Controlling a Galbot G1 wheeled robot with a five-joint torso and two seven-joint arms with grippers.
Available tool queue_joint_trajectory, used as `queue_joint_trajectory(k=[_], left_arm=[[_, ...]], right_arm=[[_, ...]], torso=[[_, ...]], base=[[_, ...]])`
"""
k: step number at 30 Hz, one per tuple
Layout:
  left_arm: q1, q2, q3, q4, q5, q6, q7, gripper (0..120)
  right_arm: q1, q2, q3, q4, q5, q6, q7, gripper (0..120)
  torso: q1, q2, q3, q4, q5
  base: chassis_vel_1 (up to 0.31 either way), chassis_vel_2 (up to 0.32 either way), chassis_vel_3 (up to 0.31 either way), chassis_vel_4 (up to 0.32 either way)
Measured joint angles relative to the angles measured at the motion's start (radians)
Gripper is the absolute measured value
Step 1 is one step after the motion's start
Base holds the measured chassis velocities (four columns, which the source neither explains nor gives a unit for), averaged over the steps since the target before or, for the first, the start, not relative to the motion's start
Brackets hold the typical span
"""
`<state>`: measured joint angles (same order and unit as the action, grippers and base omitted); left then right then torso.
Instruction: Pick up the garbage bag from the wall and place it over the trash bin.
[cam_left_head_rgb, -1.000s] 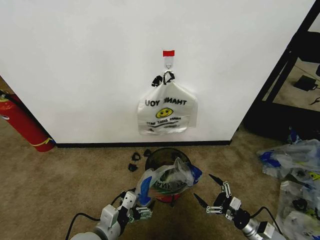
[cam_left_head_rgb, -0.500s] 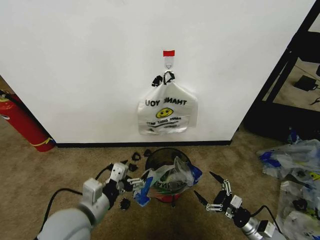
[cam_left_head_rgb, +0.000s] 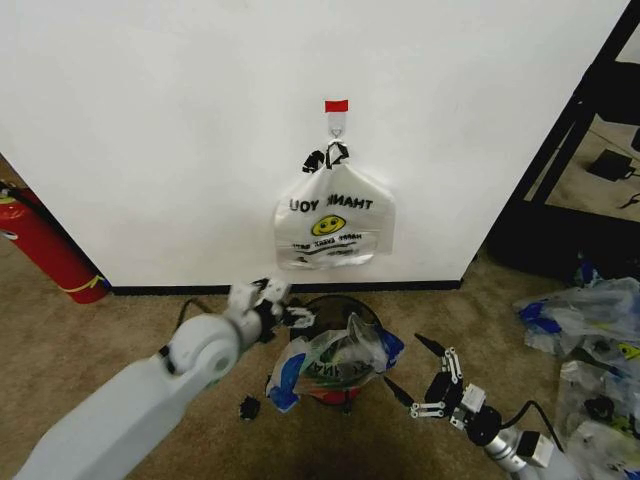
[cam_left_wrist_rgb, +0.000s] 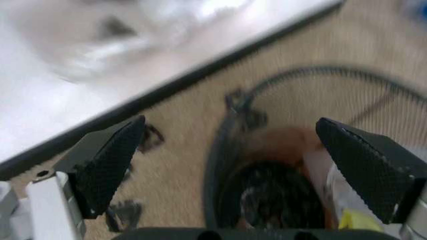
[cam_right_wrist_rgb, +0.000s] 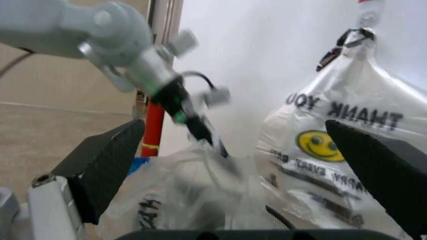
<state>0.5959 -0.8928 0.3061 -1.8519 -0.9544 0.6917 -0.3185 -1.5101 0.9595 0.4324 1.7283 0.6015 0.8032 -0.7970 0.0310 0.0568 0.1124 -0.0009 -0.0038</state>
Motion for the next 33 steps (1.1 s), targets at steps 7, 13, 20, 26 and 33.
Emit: queue_joint_trajectory(k=[7, 13, 20, 26, 33], left_arm=[[-0.160, -0.038, 0.188, 0.105, 0.001, 0.048, -0.018, 100], [-0.267, -0.085, 0.276, 0.200, 0.001, 0.049, -0.009, 98], [-0.318, -0.122, 0.311, 0.275, -0.074, 0.048, 0.032, 75], [-0.336, -0.143, 0.323, 0.334, -0.045, 0.046, 0.171, 55], [-0.336, -0.159, 0.325, 0.374, -0.005, 0.045, 0.196, 29]], right_arm=[[-0.043, 0.010, 0.017, 0.035, -0.037, 0.011, -0.002, 100], [-0.087, 0.017, 0.019, 0.046, -0.056, 0.019, -0.002, 100], [-0.100, 0.024, 0.014, 0.042, -0.063, 0.019, -0.007, 100], [-0.104, 0.023, 0.014, 0.050, -0.063, 0.019, -0.007, 100], [-0.110, 0.024, 0.013, 0.054, -0.063, 0.020, -0.007, 100]], torso=[[0.000, 0.000, 0.000, 0.0003, -0.0004], [0.000, 0.000, 0.000, -0.0002, -0.0001], [0.000, 0.000, 0.000, 0.0000, -0.0002], [0.000, 0.000, 0.000, 0.0001, -0.0002], [0.000, 0.000, 0.000, -0.0001, -0.0003]], base=[[0.000, 0.000, 0.000, 0.000], [0.000, 0.000, 0.000, 0.000], [0.000, 0.000, 0.000, 0.000], [0.000, 0.000, 0.000, 0.000], [0.000, 0.000, 0.000, 0.000]])
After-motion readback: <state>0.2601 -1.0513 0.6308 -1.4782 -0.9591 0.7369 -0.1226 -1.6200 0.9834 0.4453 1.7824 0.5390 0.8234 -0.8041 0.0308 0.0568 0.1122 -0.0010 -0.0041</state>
